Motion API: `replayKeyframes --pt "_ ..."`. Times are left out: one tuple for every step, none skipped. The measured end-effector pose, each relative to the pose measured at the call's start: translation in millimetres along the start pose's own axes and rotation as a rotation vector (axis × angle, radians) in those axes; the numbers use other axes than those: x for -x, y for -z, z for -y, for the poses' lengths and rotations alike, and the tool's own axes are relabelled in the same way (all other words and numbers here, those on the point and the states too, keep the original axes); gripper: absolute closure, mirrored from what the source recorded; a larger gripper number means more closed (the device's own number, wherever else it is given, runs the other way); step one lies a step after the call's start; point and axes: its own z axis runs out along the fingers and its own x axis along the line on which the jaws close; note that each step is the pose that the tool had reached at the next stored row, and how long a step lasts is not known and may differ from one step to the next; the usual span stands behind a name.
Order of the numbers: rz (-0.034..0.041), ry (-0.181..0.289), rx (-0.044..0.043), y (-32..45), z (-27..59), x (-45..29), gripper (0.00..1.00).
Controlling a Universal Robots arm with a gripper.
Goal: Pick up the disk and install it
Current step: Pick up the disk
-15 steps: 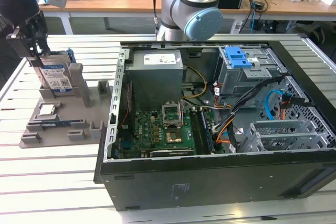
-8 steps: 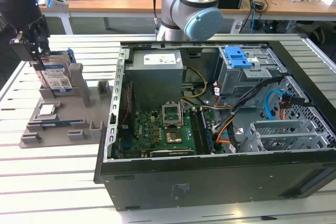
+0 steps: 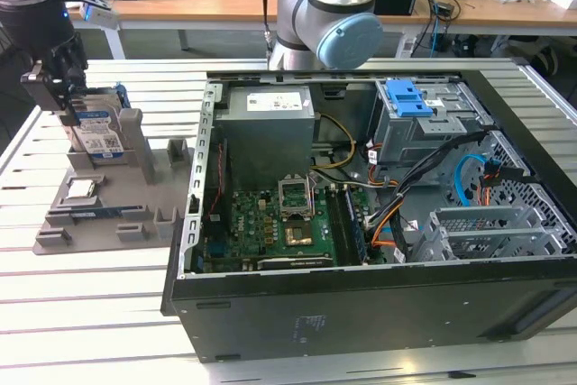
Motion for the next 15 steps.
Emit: replayKeyframes --pt "0.0000 0.000 0.0000 0.0 0.0 0.0 0.34" --pt "0.0000 0.000 0.0000 0.0 0.0 0.0 0.34" --pt "0.0000 0.000 0.0000 0.0 0.0 0.0 0.34" --pt "0.0000 0.000 0.0000 -0.1 0.0 0.0 0.35" --pt "0.0000 0.000 0.0000 -0.1 0.0 0.0 0.42" --pt "0.0001 0.000 0.0000 -0.1 0.0 0.0 0.48" --pt "0.0000 0.000 0.0000 -0.1 0.0 0.0 0.54" --pt "0.0000 0.000 0.0000 -0.1 0.0 0.0 0.60" --pt "0.0001 0.000 0.0000 -0.1 0.0 0.0 0.64" --pt "0.0001 0.000 0.0000 -0.1 0.0 0.0 0.64" --pt "0.0000 0.000 0.0000 -0.2 0.0 0.0 0.64" --pt "0.0000 0.000 0.0000 -0.2 0.0 0.0 0.64" --pt "0.0000 0.000 0.0000 -0.2 0.0 0.0 0.64" --pt "0.0000 0.000 0.0000 -0.3 0.0 0.0 0.64" --pt "0.0000 0.000 0.0000 -0.3 0.0 0.0 0.64"
